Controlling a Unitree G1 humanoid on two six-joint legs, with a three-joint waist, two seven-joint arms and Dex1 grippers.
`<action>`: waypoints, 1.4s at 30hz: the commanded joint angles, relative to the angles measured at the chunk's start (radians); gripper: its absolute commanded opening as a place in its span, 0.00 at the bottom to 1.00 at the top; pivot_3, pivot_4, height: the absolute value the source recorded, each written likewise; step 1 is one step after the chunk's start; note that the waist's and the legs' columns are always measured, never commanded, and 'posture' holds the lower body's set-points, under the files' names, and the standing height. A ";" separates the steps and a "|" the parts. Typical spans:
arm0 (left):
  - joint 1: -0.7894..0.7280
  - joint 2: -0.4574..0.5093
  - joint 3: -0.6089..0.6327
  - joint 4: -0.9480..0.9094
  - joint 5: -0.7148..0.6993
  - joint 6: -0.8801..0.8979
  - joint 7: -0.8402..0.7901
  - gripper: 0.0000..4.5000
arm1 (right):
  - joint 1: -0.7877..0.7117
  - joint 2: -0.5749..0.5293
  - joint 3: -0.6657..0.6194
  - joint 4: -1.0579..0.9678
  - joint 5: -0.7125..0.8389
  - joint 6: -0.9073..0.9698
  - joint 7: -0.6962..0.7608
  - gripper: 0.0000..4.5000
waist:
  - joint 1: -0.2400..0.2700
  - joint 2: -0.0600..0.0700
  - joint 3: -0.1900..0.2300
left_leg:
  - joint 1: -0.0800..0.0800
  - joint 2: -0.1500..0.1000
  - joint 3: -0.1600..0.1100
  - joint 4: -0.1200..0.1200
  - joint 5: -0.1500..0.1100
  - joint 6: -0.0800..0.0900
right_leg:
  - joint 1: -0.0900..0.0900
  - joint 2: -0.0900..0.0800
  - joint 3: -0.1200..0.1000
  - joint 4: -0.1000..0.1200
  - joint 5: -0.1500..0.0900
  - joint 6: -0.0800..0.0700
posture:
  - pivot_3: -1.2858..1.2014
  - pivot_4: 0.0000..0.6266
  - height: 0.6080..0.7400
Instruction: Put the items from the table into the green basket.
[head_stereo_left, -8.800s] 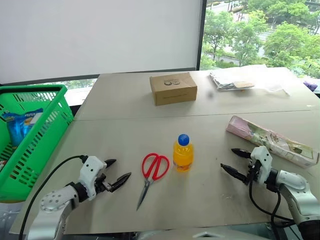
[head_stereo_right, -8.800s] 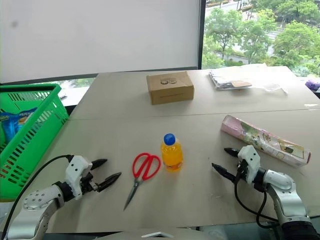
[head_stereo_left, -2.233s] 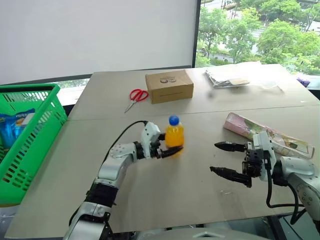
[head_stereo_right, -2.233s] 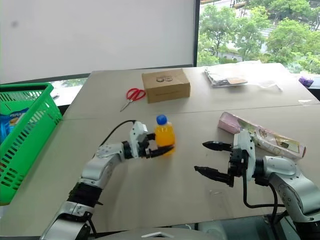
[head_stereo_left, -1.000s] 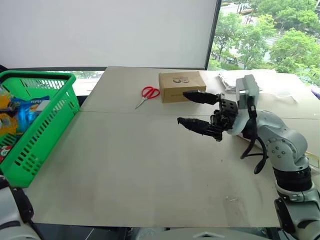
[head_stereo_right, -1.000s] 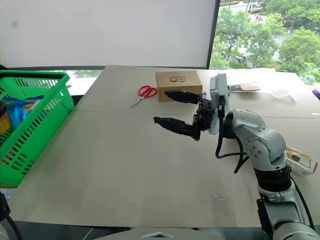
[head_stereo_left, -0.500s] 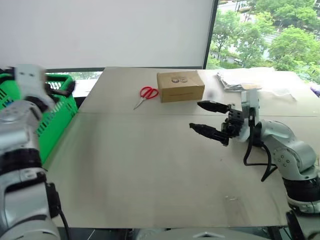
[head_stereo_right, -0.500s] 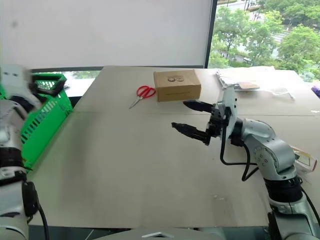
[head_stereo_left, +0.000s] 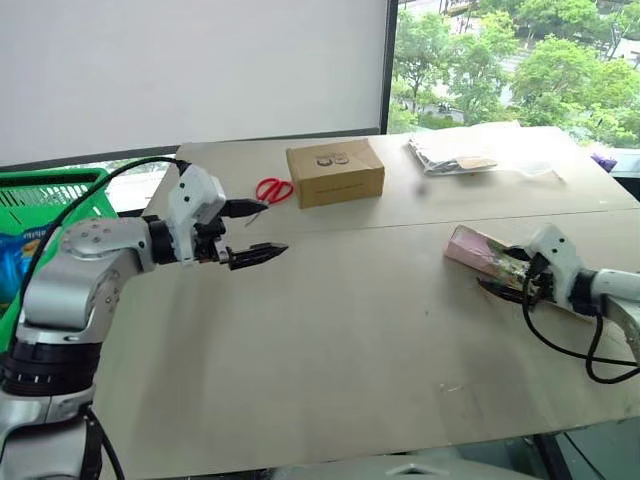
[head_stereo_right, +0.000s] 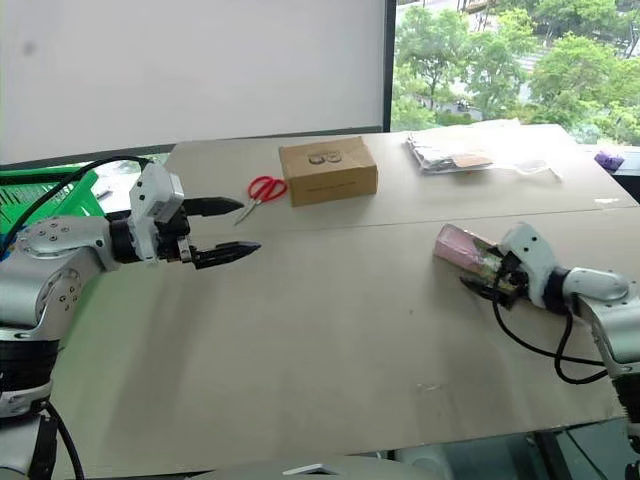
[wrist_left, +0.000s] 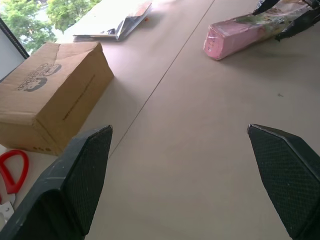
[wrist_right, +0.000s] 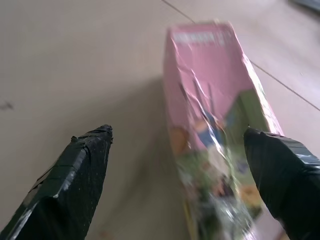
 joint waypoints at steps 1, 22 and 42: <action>-0.028 0.005 -0.001 -0.002 0.015 -0.001 -0.002 0.99 | -0.087 -0.024 0.017 0.156 -0.099 -0.151 0.013 1.00 | -0.003 0.000 0.000 | 0.000 0.000 0.000 0.001 0.000 0.000 | 0.000 0.001 0.000 0.000 0.000 0.000 | 0.49 0.00 1.00; -0.006 0.012 0.029 -0.044 0.012 0.043 0.018 0.99 | -0.529 0.011 0.160 0.884 -0.295 -0.124 0.191 1.00 | 0.005 0.001 0.001 | 0.000 0.002 0.002 0.004 0.000 0.000 | 0.002 0.002 0.001 0.000 0.000 0.000 | 0.50 0.00 1.00; -0.035 -0.010 0.047 0.008 -0.020 0.025 -0.012 1.00 | -0.423 0.045 0.082 0.570 -0.176 0.065 0.340 0.09 | -0.004 -0.001 -0.001 | -0.001 0.003 0.000 0.004 0.000 0.000 | 0.001 0.002 -0.001 0.000 0.000 -0.001 | 0.48 0.00 1.00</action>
